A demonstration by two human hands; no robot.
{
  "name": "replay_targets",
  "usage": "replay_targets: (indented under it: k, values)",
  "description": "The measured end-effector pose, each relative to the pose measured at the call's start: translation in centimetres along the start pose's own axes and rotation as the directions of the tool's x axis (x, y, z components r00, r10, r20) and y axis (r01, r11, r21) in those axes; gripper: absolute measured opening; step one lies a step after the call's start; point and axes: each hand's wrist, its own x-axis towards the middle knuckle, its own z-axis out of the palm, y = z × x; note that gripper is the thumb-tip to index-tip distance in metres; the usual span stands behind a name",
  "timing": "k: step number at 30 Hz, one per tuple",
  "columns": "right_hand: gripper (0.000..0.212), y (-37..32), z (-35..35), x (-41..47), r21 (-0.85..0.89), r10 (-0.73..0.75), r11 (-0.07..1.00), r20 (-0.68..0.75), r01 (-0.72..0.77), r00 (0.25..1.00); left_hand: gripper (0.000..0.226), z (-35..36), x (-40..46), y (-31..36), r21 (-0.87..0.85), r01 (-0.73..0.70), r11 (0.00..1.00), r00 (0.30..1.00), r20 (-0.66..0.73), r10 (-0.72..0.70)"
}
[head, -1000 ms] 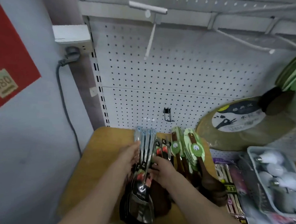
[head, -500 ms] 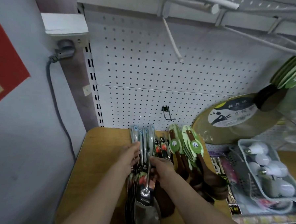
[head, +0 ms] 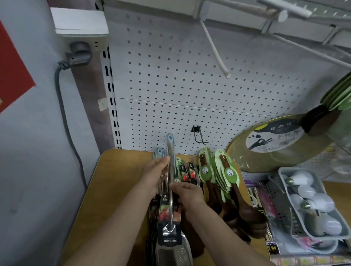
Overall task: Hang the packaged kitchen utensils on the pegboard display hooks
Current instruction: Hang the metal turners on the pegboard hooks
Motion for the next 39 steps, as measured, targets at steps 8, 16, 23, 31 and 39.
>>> replay_targets:
  k: [8,16,23,31,39]
  values:
    - [0.01,0.1,0.8,-0.7,-0.034,-0.104,0.994,0.058,0.106,0.993,0.024,0.5,0.1,1.6,-0.061,-0.03,0.998,0.993,-0.114,0.022]
    - [0.023,0.1,-0.9,-3.1,-0.013,-0.171,0.985,0.115,0.173,0.979,0.013,0.9,-2.8,3.1,-0.165,-0.144,0.976,0.984,-0.131,0.123]
    - [0.027,0.0,-4.1,-5.8,0.126,-0.141,0.985,0.222,0.115,0.965,0.021,4.4,-6.9,4.3,-0.132,-0.218,0.967,0.974,-0.085,0.208]
    - [0.032,0.4,-12.3,-9.4,0.265,-0.236,0.949,0.241,0.17,0.941,0.017,12.4,-13.6,3.5,-0.148,-0.307,0.94,0.952,-0.035,0.305]
    - [0.017,4.4,-27.2,-12.9,0.363,-0.299,0.904,0.162,0.225,0.94,0.014,25.6,-21.5,-2.4,-0.115,-0.319,0.941,0.941,0.08,0.329]
